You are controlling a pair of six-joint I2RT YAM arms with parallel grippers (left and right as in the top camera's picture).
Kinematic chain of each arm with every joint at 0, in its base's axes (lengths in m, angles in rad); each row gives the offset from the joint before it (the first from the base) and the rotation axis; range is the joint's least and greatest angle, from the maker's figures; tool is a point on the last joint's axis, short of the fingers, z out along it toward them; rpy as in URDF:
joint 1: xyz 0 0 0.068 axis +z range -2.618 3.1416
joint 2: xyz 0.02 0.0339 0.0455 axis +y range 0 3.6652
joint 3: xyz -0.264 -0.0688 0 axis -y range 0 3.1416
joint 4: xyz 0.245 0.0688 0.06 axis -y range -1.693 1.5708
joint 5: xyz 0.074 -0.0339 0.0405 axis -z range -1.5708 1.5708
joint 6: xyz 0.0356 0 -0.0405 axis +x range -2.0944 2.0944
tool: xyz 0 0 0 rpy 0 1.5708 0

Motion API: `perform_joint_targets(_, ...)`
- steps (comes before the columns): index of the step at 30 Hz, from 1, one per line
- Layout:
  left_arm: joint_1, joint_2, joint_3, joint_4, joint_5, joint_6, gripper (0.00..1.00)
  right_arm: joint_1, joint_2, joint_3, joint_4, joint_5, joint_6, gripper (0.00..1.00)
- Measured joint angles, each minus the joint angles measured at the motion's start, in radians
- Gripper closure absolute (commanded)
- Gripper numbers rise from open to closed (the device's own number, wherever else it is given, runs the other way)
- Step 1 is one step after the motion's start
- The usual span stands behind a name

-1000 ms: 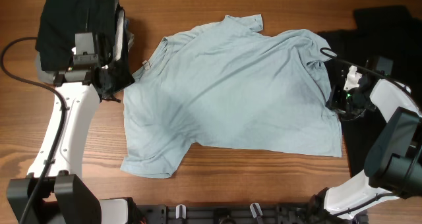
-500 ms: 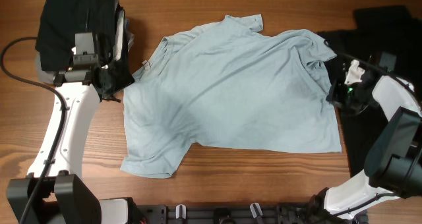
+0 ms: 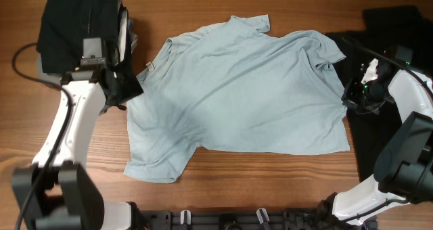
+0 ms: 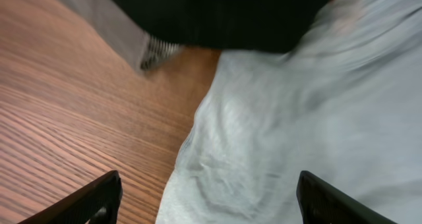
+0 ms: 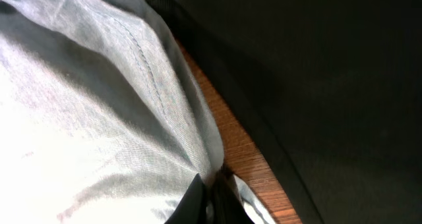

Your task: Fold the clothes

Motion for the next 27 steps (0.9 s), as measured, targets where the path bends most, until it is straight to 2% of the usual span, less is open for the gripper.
perform_joint_targets(5, 0.001, 0.151, -0.022, 0.069, 0.015, 0.023, 0.20, 0.000, 0.000, 0.000, -0.003, 0.003, 0.000, 0.96)
perform_joint_targets(11, 0.009, 0.274, -0.023, 0.174, 0.020, 0.083, 0.27, 0.000, 0.000, 0.000, -0.004, 0.003, 0.000, 0.96)
perform_joint_targets(13, 0.017, 0.282, -0.023, 0.198, 0.026, 0.102, 0.30, 0.000, 0.000, 0.000, -0.004, 0.003, 0.000, 0.96)
perform_joint_targets(16, 0.033, 0.282, -0.023, 0.217, 0.048, 0.118, 0.39, 0.000, 0.000, 0.000, -0.003, 0.003, 0.000, 0.96)
perform_joint_targets(23, 0.078, 0.285, -0.023, 0.323, 0.163, 0.167, 0.37, 0.000, 0.000, 0.000, -0.003, 0.006, 0.000, 0.96)
perform_joint_targets(25, 0.079, 0.287, -0.023, 0.338, 0.198, 0.195, 0.45, 0.000, 0.000, 0.000, -0.004, 0.007, 0.000, 0.96)
perform_joint_targets(27, 0.079, 0.288, -0.023, 0.331, 0.224, 0.212, 0.47, 0.000, 0.000, 0.000, -0.004, 0.007, 0.000, 0.96)
